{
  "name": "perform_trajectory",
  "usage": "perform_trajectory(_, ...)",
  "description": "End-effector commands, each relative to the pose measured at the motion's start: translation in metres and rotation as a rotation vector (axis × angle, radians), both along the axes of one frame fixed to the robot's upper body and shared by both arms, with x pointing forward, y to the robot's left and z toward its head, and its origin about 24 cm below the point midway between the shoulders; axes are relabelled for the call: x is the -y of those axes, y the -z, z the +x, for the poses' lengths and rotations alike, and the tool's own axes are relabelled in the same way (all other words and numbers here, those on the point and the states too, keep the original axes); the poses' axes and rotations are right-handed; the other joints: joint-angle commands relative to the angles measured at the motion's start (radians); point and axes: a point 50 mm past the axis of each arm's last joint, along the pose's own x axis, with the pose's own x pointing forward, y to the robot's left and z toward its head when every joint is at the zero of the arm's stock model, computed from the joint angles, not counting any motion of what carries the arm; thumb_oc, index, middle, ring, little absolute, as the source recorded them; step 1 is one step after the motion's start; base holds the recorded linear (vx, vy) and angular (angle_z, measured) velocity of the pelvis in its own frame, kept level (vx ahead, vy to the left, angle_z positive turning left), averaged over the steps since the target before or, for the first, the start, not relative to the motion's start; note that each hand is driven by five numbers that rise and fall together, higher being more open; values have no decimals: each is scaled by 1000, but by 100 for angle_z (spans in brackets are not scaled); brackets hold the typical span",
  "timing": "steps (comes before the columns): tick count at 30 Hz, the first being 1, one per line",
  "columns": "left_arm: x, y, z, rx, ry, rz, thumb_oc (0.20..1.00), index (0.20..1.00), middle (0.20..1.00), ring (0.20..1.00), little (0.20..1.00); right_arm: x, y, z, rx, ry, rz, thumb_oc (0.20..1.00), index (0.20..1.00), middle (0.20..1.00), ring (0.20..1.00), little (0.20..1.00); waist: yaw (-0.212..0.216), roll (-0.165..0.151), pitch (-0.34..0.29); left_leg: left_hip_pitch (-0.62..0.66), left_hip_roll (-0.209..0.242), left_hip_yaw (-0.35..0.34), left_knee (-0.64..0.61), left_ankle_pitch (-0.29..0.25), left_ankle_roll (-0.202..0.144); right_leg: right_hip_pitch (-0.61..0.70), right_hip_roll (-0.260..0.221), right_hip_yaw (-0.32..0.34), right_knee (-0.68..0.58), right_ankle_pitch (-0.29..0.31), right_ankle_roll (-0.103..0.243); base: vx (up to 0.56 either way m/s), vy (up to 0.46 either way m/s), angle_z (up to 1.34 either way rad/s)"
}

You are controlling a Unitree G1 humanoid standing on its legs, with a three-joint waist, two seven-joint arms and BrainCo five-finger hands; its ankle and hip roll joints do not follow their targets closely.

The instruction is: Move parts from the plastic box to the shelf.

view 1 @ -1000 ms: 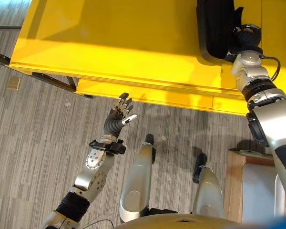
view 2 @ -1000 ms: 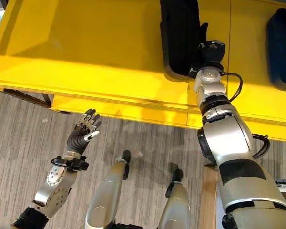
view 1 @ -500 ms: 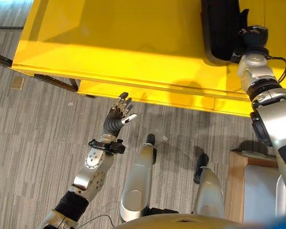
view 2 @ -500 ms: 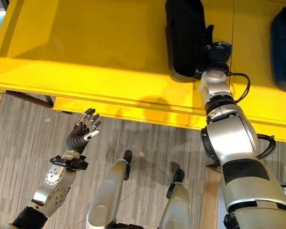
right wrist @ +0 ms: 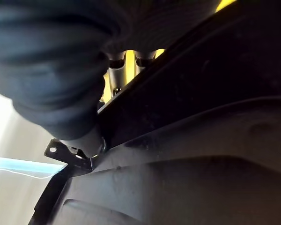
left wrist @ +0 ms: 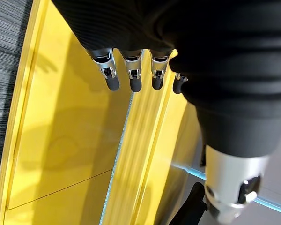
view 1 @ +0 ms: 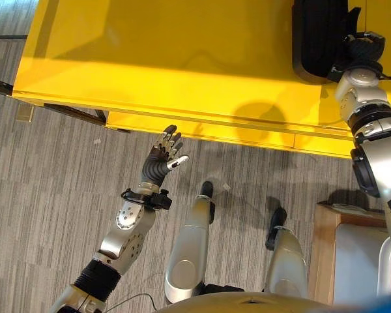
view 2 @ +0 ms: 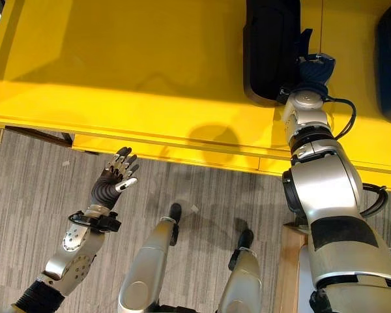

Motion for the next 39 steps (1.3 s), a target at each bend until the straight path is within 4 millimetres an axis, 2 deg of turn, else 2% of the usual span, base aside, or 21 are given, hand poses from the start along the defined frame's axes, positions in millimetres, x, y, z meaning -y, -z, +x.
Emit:
perform_trajectory(1, 0, -32, -5, 151, 19, -8, 1000, 1000, 1000, 1000, 1000, -1, -53, -6, 187, 3, 4, 200, 200, 200, 200, 200, 13, 6, -13, -40, 45, -47, 20, 27, -47, 21, -2, 13, 113, -5, -28, 0, 0, 0)
perform_trajectory(4, 0, -32, -5, 151, 23, -10, 1000, 1000, 1000, 1000, 1000, -5, -55, -5, 197, -8, 6, 222, 222, 222, 222, 222, 14, 9, -14, -43, 43, -47, 24, 27, -46, 19, -5, 10, 117, -6, -28, -1, 3, 1)
perform_trajectory(5, 0, -32, -5, 153, 21, -10, 1000, 1000, 1000, 1000, 1000, -7, -57, -5, 204, -14, 10, 1000, 1000, 1000, 1000, 1000, 14, 10, -13, -43, 42, -47, 25, 28, -46, 16, -6, 9, 120, -6, -28, 0, 0, 0)
perform_trajectory(23, -6, -28, -7, 126, 4, -11, 1000, 1000, 1000, 1000, 1000, -34, -60, 0, 271, -92, 105, 1000, 1000, 1000, 1000, 1000, -4, 0, -14, -32, 51, -44, 16, 31, -51, 17, 1, 14, 127, -10, -30, 0, 0, 0)
perform_trajectory(33, -5, -26, -7, 116, 10, -18, 1000, 1000, 1000, 1000, 1000, -37, -50, 2, 270, -107, 144, 1000, 1000, 1000, 1000, 1000, -14, -2, -5, -34, 53, -45, 25, 31, -53, 11, 4, 20, 140, -13, -33, 0, 0, 0)
perform_trajectory(39, -4, -25, -7, 112, 11, -19, 1000, 1000, 1000, 1000, 1000, -37, -36, 5, 239, -112, 161, 1000, 1000, 1000, 1000, 1000, -17, 3, 0, -34, 55, -41, 24, 33, -53, 6, 4, 24, 146, -15, -35, 0, 0, 0)
